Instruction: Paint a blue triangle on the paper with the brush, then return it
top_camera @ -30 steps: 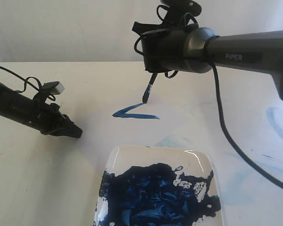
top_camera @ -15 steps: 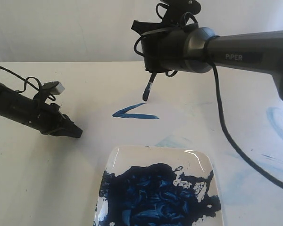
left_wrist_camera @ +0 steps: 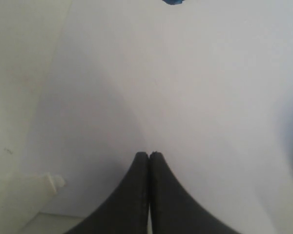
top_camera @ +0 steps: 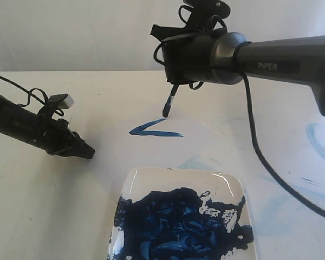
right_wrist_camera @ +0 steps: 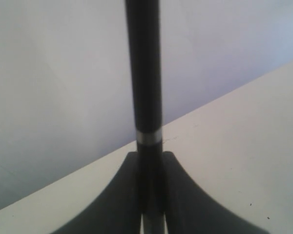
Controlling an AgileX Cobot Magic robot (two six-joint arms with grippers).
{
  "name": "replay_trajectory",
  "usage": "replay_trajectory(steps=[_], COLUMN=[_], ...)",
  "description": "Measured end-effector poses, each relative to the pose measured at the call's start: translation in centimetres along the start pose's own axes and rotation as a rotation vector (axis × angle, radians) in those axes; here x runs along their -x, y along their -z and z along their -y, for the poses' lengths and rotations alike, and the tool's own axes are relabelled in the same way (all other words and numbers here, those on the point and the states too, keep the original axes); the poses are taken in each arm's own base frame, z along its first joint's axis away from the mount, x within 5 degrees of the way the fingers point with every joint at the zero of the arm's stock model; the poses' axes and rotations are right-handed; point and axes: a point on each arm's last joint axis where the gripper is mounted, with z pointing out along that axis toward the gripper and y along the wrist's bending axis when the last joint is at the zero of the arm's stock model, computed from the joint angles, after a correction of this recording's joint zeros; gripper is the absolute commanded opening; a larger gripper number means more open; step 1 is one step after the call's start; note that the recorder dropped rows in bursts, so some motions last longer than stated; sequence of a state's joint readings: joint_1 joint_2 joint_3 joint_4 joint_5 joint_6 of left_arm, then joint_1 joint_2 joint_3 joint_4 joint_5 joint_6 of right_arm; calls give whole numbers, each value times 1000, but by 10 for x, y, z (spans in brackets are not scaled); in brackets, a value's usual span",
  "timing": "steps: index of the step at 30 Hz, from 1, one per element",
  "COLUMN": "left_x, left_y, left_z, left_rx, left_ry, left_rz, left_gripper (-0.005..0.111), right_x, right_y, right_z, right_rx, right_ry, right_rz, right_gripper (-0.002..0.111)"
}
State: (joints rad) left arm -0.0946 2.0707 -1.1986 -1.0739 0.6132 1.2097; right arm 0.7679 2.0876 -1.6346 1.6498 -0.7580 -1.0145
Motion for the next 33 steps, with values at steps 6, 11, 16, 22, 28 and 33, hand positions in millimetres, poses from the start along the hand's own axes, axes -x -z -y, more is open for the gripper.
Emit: replay_trajectory(steps=[6,11,16,22,28,33], left_x=[0,0,0,0,0,0], left_y=[0,0,0,0,0,0], left_z=[0,0,0,0,0,0], left_rx=[0,0,0,0,0,0], left_ry=[0,0,0,0,0,0], left_rz=[0,0,0,0,0,0], left_gripper=[0,0,0,0,0,0], right_x=[-1,-1,-1,-2,-1,-1], right_y=[0,0,0,0,0,0], right_z=[1,1,1,1,2,2], right_rx=[-9,-11,-12,-14,-15,-17], right_ry=[-10,-15,-16,-16,-7,14], right_rz=[-6,-9,-10,-13,-12,-11], right_gripper=[0,0,0,0,0,0])
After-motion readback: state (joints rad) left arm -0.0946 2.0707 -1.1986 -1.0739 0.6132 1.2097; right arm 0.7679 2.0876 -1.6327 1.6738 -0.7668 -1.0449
